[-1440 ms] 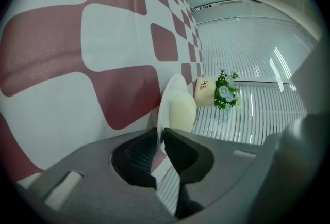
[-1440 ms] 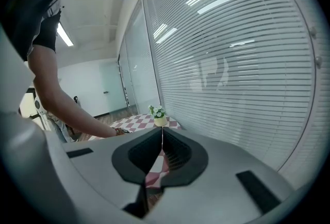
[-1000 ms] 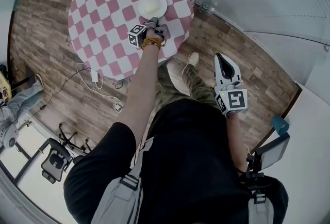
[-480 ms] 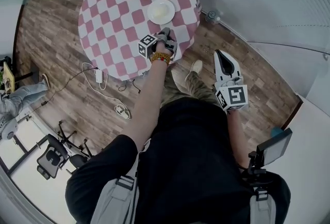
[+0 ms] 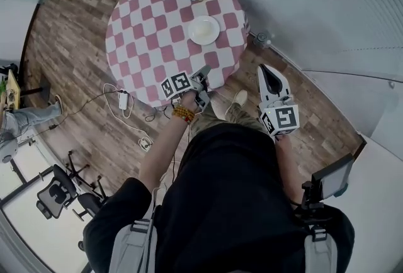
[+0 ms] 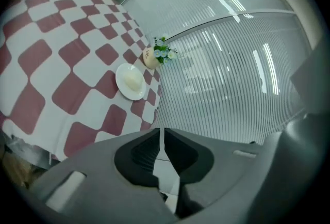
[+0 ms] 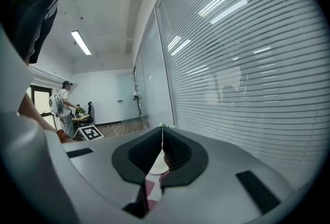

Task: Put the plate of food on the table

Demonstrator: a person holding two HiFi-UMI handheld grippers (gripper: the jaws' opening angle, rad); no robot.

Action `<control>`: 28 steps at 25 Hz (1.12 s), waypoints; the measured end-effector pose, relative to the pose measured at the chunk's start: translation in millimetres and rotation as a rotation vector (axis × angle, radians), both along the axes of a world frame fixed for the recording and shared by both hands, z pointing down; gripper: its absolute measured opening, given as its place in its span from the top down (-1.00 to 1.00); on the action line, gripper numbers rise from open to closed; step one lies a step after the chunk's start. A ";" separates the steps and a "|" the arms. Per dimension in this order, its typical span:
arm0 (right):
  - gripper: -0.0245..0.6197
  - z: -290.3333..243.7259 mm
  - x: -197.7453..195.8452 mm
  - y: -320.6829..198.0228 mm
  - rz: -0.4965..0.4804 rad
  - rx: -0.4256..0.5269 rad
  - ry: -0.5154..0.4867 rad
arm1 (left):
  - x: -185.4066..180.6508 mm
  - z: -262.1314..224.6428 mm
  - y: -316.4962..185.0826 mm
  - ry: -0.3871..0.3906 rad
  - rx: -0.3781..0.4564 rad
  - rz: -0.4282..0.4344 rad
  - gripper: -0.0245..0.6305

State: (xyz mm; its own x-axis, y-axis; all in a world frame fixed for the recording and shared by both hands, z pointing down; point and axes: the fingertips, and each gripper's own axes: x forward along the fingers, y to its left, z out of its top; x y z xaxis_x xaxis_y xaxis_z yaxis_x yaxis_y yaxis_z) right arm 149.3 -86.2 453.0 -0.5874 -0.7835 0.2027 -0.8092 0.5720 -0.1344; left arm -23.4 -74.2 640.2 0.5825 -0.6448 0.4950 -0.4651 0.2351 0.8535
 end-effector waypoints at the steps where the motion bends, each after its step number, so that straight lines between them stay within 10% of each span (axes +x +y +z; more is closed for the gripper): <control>1: 0.89 -1.7 -2.9 -1.3 -0.010 0.003 0.002 | -7.4 -9.3 4.4 -0.028 0.028 0.006 0.85; 6: 0.89 -17.3 -21.1 -12.4 -0.077 0.039 0.008 | -51.9 -71.2 11.9 -0.137 0.237 -0.076 0.85; 22: 0.89 -99.5 -131.5 -30.2 -0.356 0.214 -0.064 | -98.7 -251.7 -3.6 -0.879 0.910 0.012 0.85; 28: 0.89 -113.2 -168.7 -22.9 -0.453 0.235 -0.074 | -103.7 -264.4 4.1 -0.915 0.964 0.014 0.85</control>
State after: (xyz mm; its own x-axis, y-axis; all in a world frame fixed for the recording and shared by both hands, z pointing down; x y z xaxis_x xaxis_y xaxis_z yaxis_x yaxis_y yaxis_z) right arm -19.5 -109.1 339.8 -0.8845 -0.4665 -0.0036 -0.4665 0.8845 -0.0077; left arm -127.1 -70.0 375.8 0.2958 -0.9533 0.0606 -0.9546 -0.2926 0.0553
